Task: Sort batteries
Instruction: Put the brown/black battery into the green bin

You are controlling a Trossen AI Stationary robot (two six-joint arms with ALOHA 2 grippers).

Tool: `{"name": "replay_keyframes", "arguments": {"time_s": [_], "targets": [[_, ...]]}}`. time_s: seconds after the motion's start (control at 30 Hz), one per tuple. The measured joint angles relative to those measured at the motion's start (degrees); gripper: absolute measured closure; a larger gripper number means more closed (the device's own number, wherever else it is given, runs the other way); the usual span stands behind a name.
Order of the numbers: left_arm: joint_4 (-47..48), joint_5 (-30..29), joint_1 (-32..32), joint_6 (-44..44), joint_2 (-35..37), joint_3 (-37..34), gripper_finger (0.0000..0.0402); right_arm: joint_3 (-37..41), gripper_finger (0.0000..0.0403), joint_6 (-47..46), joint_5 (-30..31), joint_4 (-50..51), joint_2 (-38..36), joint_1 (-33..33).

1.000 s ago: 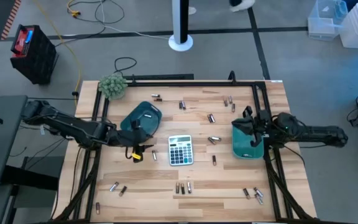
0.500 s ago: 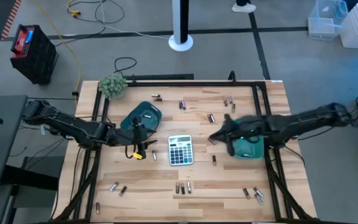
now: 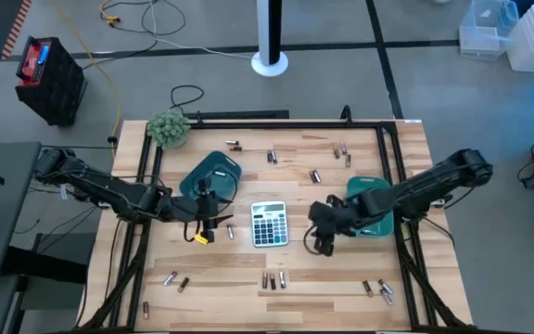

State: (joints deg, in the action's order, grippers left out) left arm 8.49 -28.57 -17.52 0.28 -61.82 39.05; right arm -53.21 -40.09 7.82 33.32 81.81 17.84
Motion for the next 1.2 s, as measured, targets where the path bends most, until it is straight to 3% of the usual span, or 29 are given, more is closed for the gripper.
{"name": "replay_keyframes", "arguments": {"time_s": [0.13,0.4,0.93,1.07,1.2], "targets": [[-0.3,0.0,-0.7,1.6,0.5,0.0,0.0229,0.0,0.0196,-6.8,1.6,2.2,4.1,1.1],[-0.5,0.0,-0.8,3.4,1.5,0.0,0.0229,0.0,0.0199,-17.4,4.1,4.0,9.4,3.4],[-4.9,0.1,0.3,8.6,1.5,0.0,0.0229,-0.3,0.0201,-24.0,6.7,3.7,19.4,5.1],[-4.9,0.1,1.5,8.4,1.5,0.0,0.0229,-0.2,0.0224,-24.0,6.9,3.2,20.2,5.7],[-4.9,0.1,2.2,8.2,1.5,0.0,0.0229,-0.2,0.0276,-23.9,6.9,2.4,20.2,5.9]]}}
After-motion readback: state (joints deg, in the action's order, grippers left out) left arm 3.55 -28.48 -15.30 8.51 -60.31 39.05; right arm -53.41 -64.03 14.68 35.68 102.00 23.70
